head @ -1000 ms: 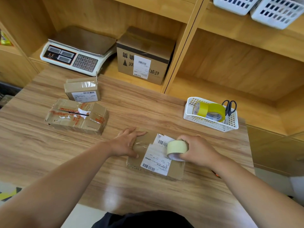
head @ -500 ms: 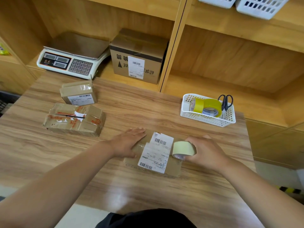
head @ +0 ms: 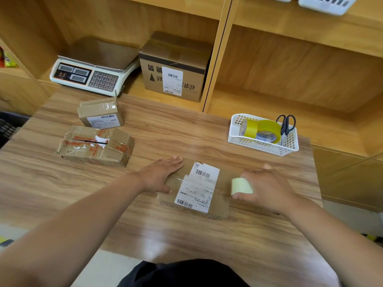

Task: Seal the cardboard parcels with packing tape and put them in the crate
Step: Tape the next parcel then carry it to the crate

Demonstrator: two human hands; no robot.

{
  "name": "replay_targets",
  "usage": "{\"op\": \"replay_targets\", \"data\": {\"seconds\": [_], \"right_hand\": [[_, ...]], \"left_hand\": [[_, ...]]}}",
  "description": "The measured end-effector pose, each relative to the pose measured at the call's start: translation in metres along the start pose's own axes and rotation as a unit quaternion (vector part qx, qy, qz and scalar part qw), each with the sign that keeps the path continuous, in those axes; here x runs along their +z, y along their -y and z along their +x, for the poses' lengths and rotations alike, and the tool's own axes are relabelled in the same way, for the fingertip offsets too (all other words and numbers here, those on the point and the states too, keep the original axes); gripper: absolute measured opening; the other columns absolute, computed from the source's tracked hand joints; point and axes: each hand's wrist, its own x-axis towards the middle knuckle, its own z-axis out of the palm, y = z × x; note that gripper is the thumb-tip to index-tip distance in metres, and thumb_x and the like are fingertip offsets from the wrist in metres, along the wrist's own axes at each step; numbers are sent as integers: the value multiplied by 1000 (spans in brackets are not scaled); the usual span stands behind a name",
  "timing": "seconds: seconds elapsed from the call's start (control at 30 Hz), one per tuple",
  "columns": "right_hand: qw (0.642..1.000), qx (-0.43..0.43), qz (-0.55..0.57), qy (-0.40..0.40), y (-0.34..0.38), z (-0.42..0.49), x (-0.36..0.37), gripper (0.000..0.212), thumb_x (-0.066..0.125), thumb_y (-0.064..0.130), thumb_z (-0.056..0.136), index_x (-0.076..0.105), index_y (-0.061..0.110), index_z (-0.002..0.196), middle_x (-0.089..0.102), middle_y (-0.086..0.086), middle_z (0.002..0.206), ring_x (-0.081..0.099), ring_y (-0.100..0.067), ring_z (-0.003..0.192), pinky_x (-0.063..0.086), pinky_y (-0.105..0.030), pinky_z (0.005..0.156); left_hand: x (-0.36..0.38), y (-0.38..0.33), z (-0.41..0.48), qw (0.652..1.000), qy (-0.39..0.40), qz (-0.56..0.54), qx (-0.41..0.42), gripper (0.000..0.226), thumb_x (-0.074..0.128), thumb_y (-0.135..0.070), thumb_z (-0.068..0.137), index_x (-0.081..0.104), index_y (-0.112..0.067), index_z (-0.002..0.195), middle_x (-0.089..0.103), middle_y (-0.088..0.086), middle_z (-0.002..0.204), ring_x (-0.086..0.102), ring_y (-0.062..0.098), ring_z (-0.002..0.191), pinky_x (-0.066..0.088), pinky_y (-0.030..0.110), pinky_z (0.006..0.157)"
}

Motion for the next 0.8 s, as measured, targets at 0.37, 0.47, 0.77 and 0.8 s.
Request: {"op": "replay_targets", "data": {"seconds": [0.37, 0.47, 0.77, 0.8], "right_hand": [[1000, 14, 1, -8, -22, -17, 22, 58, -7, 65, 74, 34, 28, 89, 55, 8, 85, 54, -16, 90, 15, -29, 74], [999, 28, 4, -22, -20, -16, 30, 55, -11, 56, 76, 34, 27, 87, 50, 9, 79, 54, -17, 87, 14, -28, 74], [997, 58, -41, -12, -13, -14, 45, 76, -13, 53, 74, 50, 23, 105, 64, 3, 92, 57, -20, 91, 25, -31, 86], [997, 58, -44, -9, -12, -13, 45, 77, -12, 52, 74, 51, 22, 106, 65, 2, 92, 57, -20, 91, 26, -32, 85]], "left_hand": [[4, 1, 3, 1000, -4, -4, -6, 103, 72, -31, 81, -1, -21, 152, -8, -7, 159, -9, 5, 145, -5, 27, 118], [4, 1, 4, 1000, -6, -7, -7, 103, 73, -30, 80, 0, -21, 152, -7, -7, 159, -8, 6, 145, -3, 28, 119], [6, 3, 5, 1000, -4, -18, -7, 104, 74, -29, 80, -1, -21, 152, -7, -8, 159, -8, 5, 145, -4, 28, 119], [6, 3, 5, 1000, -4, -19, -7, 104, 74, -29, 80, -1, -21, 152, -7, -8, 159, -8, 5, 145, -4, 28, 119]]}}
